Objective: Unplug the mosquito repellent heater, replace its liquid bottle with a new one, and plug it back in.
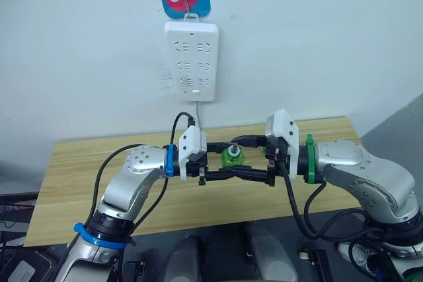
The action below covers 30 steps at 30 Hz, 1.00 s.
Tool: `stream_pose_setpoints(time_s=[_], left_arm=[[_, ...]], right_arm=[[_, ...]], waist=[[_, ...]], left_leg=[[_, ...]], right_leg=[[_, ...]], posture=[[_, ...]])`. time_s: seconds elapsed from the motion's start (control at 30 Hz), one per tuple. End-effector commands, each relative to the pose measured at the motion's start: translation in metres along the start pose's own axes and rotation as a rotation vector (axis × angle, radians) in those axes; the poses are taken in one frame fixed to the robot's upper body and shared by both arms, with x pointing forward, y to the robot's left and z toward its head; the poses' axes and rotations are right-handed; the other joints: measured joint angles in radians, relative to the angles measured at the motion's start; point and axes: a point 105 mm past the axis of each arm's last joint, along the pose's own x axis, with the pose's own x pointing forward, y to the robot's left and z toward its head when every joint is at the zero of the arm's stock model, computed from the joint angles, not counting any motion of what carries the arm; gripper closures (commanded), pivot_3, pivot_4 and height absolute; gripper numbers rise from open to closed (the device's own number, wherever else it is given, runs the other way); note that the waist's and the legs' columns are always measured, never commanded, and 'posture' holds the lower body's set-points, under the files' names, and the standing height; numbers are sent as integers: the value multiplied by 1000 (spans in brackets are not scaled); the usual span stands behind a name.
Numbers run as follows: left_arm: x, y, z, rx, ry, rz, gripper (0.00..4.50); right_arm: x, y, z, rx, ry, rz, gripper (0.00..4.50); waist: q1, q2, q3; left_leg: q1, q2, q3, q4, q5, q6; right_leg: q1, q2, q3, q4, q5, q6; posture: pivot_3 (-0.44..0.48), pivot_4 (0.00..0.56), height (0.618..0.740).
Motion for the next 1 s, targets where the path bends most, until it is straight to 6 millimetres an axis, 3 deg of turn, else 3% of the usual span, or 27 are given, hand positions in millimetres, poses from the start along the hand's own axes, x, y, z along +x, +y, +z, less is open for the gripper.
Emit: stream_pose_setpoints(time_s=[0.03, 0.13, 0.17, 0.43, 0.67, 0.87, 1.0], left_arm=[[3, -3, 9, 31, -36, -11, 2205], [2, -3, 10, 32, -41, -10, 2205], [2, -3, 10, 33, -42, -10, 2205], [-2, 0, 18, -20, -97, 20, 2205], [-13, 3, 10, -148, -58, 69, 5], [-17, 4, 26, -488, -160, 121, 0], [-20, 9, 45, -664, -272, 130, 0]], right_arm=[[-1, 5, 7, -68, -15, 14, 2483], [-1, 4, 7, -87, -12, 11, 3602], [-1, 4, 7, -89, -12, 11, 3697], [-4, 0, 13, -98, -44, -7, 3696], [-21, -15, 27, 34, -160, -98, 3696], [-45, -38, 40, 319, -380, -213, 3696], [-53, -41, 45, 494, -505, -233, 3696]], waist=[[0, 0, -1], [0, 0, -5], [0, 0, -6], [0, -1, -10], [0, -1, -14], [0, 0, -25], [2, -1, -34]], left_leg=[[0, 0, 0, 0, 0, 0], [0, 0, 0, 0, 0, 0], [0, 0, 0, 0, 0, 0], [0, 0, 0, 8, -1, 1], [4, -1, 1, 15, -1, 2], [3, 0, 0, 15, -1, 2], [3, 0, 0, 15, -1, 2]], right_leg=[[0, 0, 0, 0, 0, 0], [0, 0, 0, 0, 0, 0], [0, 0, 0, 0, 0, 0], [0, 0, 0, 7, 0, 0], [3, 1, 3, 14, 0, 0], [2, 2, 2, 15, 1, 0], [2, 2, 3, 15, 1, 0]], posture=[[-183, 183, 730], [-182, 182, 730], [-182, 182, 730], [-177, 174, 730], [-168, 166, 730], [-148, 153, 730], [-143, 150, 730]])
